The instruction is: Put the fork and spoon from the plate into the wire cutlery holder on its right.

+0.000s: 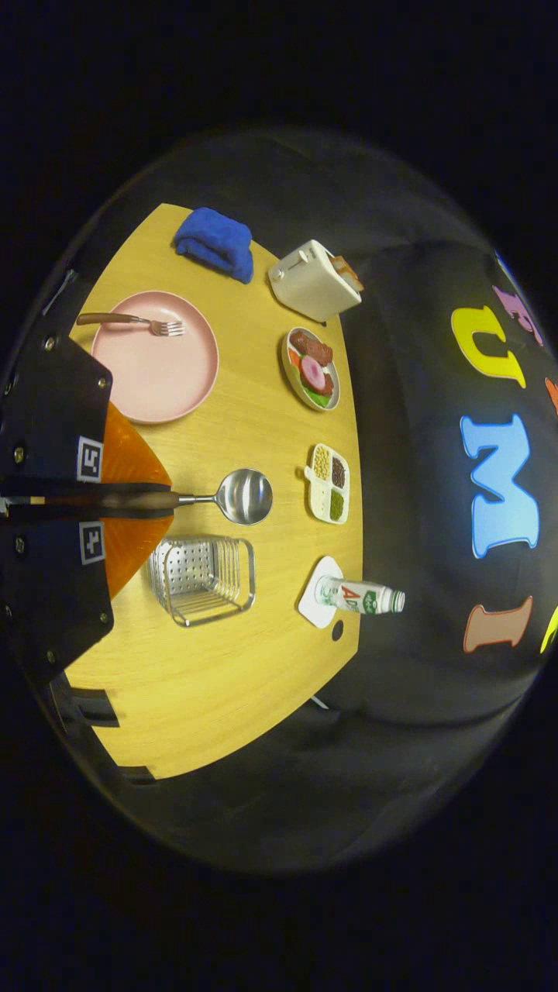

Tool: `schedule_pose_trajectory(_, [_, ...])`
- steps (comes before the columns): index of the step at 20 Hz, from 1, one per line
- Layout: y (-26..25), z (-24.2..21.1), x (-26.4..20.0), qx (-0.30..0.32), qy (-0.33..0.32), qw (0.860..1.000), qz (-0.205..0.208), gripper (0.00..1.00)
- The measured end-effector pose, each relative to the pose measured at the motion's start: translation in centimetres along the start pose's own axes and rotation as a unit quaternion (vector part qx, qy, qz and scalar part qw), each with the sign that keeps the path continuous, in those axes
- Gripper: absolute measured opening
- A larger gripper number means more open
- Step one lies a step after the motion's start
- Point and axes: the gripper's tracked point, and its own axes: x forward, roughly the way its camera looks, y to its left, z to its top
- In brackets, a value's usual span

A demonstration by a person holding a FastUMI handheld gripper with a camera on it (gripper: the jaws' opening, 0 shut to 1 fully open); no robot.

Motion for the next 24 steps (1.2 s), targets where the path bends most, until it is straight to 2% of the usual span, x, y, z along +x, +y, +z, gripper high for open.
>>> schedule_pose_trajectory(5, [-5.0, -1.5, 0.2, 0.002, 0.077, 0.997, -0.024, 0.04])
schedule_pose_trajectory(11, [-5.7, -2.8, 0.6, 0.018, 0.208, 0.978, 0.012, 0.04])
schedule_pose_trajectory(15, [-5.7, -2.5, 0.7, 0.003, 0.238, 0.971, 0.016, 0.05])
schedule_pose_trajectory(17, [-5.3, -1.9, 0.8, -0.002, 0.238, 0.971, 0.025, 0.08])
schedule_pose_trajectory(19, [-5.1, -1.1, 0.8, -0.003, 0.227, 0.974, 0.028, 0.14])
schedule_pose_trajectory(21, [-5.0, -0.6, 0.7, -0.017, 0.218, 0.975, 0.027, 0.56])
schedule_pose_trajectory(24, [-4.6, -0.3, 0.1, -0.022, 0.212, 0.976, 0.034, 0.57])
